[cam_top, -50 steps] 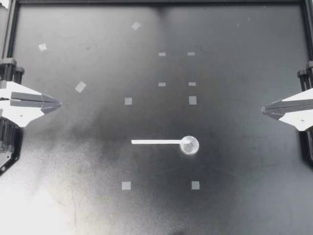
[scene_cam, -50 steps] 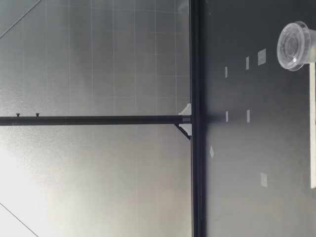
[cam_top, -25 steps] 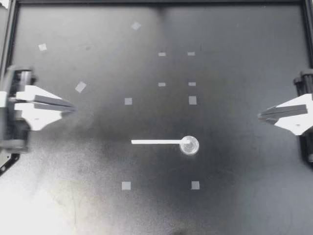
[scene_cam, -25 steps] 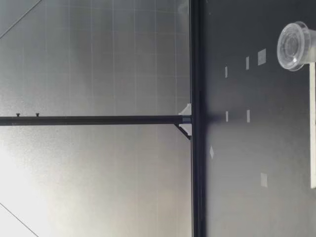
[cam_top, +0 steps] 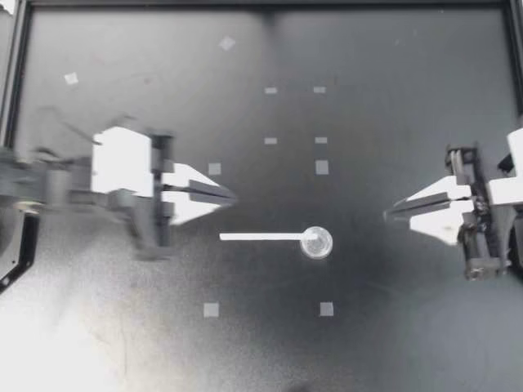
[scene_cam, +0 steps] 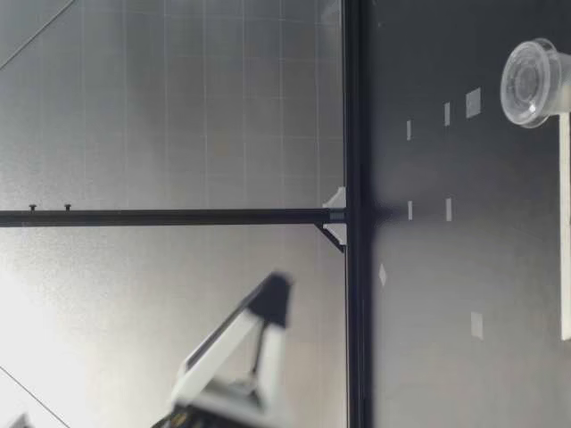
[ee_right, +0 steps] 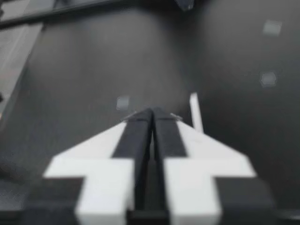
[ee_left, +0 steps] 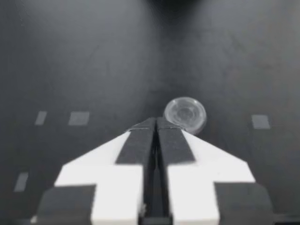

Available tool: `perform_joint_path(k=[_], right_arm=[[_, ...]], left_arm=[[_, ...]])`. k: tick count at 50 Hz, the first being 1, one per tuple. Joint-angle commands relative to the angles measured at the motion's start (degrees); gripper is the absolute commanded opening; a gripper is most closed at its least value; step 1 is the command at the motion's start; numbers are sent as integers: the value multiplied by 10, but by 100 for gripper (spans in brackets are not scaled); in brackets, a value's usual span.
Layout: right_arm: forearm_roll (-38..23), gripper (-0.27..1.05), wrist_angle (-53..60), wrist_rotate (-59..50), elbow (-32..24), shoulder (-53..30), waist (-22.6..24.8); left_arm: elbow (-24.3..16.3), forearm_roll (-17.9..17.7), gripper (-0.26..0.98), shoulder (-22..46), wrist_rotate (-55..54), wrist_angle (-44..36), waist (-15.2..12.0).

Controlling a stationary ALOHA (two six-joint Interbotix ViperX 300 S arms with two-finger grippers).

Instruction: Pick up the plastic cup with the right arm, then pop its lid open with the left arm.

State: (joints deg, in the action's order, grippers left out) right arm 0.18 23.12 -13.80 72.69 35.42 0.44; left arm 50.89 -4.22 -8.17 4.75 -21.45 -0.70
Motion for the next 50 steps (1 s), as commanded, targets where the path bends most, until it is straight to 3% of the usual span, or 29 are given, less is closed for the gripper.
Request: perform_joint_path(k=[1,11,30,50], right_arm=[[-1,39,15,-22,5,-7,5],[-1,62,47,-69,30,-19,21],[-1,64,83,-120,3,-179,43],[41,64,141,-111,-62,-361,39]], left_arm=[[-28,2,5,31,0,-31,-1],[-72,8,5,98,2,-40,7],[-123,13,5,178,2,-50,32],[-123,15,5,209,0,-70,33]])
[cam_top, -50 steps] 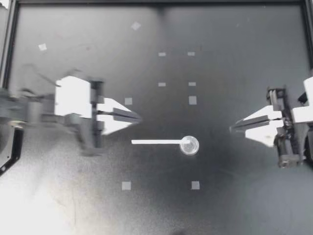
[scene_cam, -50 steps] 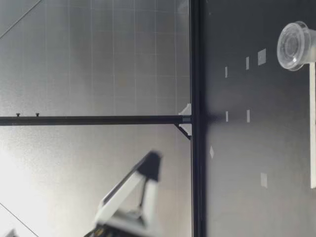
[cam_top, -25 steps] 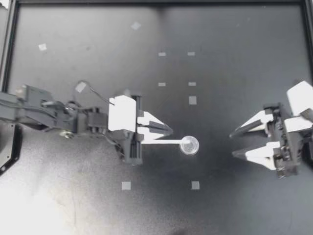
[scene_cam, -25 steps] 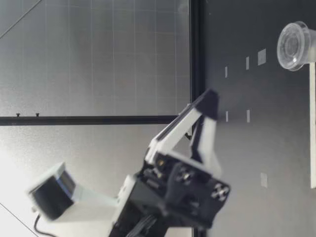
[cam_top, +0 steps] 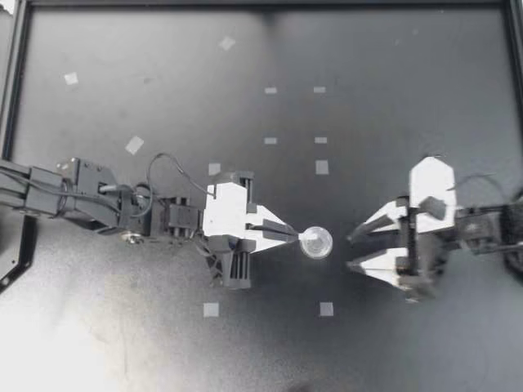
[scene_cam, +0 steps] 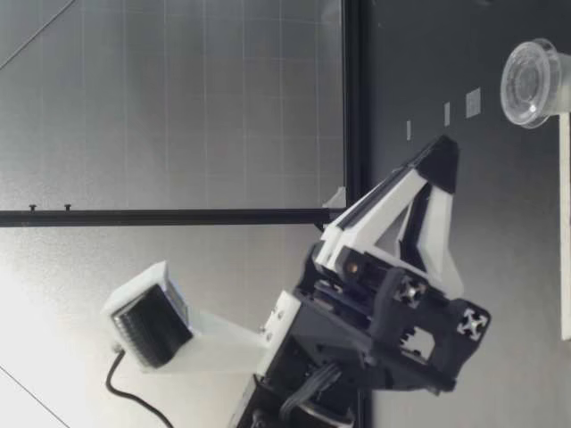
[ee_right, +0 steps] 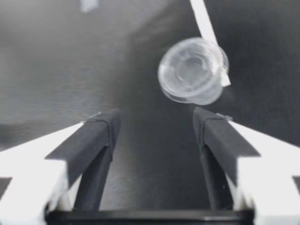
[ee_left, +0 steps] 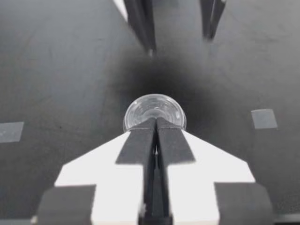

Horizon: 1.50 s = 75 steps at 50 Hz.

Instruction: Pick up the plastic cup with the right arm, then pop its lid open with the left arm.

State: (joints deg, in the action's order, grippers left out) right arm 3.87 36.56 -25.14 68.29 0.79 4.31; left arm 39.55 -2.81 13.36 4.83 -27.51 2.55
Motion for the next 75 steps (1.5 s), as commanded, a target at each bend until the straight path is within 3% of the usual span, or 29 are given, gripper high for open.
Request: perform_joint_path(k=[1,23,75], right_arm=[[5,64,7,4,-21,-20,-1],[18,65,2,79,-35,-44,-17],[18,65,2,105,-67,-105,-17]], left_arm=[[-10,1,5,-5,-1,-10,2],[-8,9,5,5,-6,-33,1],[-29,18,5,58,-27,-60,1]])
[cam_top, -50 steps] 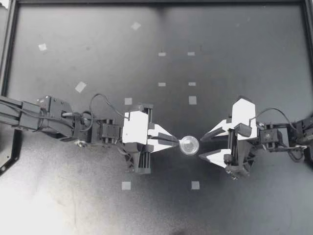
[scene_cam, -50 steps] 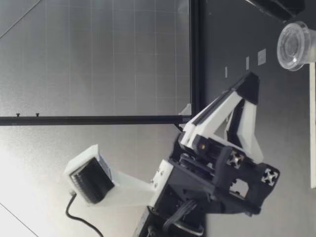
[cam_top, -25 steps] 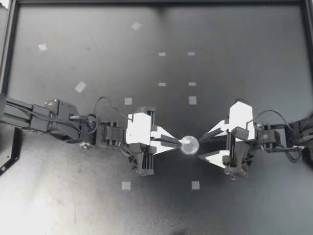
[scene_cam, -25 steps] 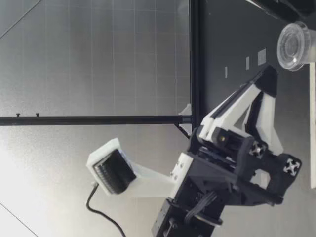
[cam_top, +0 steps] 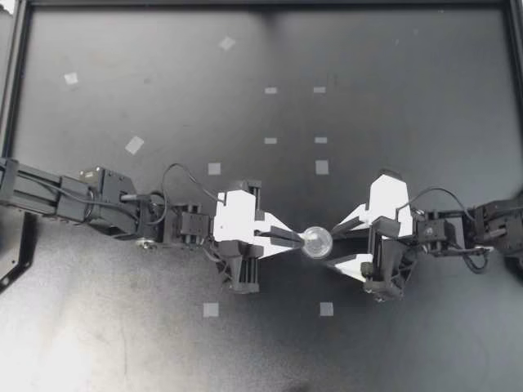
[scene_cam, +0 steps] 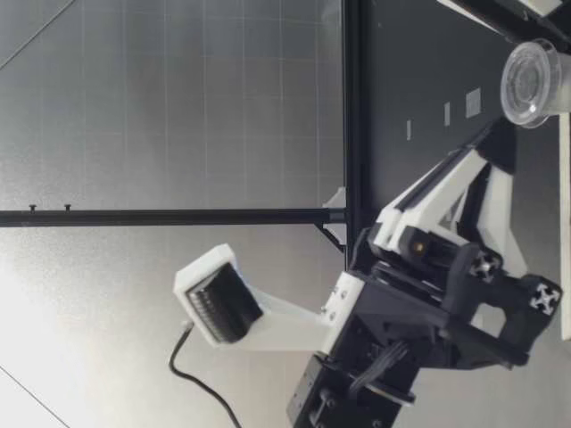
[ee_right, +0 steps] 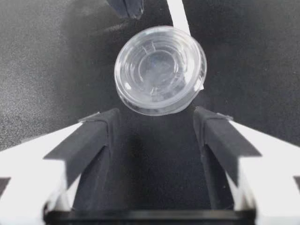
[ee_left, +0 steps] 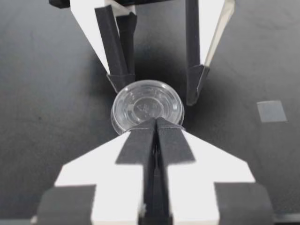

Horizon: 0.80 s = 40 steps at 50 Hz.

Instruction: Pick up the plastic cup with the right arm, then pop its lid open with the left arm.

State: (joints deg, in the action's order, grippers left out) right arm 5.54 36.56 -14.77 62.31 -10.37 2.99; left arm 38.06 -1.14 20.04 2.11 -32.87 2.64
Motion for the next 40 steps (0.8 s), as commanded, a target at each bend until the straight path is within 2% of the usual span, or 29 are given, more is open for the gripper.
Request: perform_joint_path(k=[1,15,40], right_arm=[[1,65,2,1,-7,6,-4],[1,65,2,0,-9,5,-4],[-1,65,2,18,-21,3,-4]], left_arm=[[-15,1,5,-7,0,-6,0],[-28,0,5,8,1,-7,-2],[-25,1,5,16,0,-7,-6]])
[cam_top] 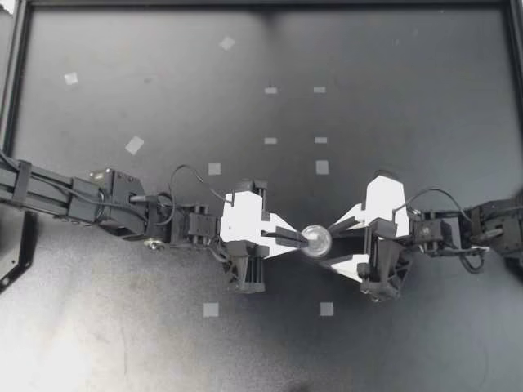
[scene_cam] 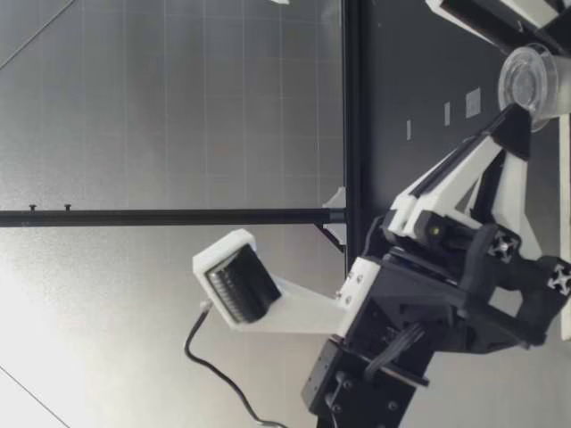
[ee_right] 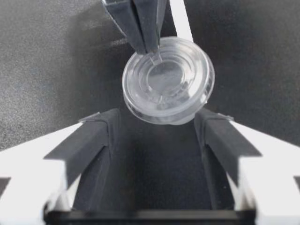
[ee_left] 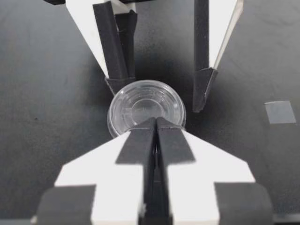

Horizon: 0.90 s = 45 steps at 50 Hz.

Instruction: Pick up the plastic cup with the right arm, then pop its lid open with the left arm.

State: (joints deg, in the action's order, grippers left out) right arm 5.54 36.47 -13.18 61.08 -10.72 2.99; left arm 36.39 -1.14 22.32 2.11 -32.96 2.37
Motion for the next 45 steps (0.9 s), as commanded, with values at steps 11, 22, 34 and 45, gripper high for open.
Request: perform_joint_path(k=[11,22,34,45], right_arm=[[-1,65,3,2,-11,6,-4],[-3,65,3,2,-11,8,-2],[-3,65,3,2,-14,3,-2],[-3,64,-7,1,-29,-8,-2]], left_arm=[[-5,1,5,-3,0,-5,-3],[4,1,5,-2,-2,-1,-3],[11,1,4,-2,-5,-1,-3],[11,1,4,-4,-6,-1,-3]])
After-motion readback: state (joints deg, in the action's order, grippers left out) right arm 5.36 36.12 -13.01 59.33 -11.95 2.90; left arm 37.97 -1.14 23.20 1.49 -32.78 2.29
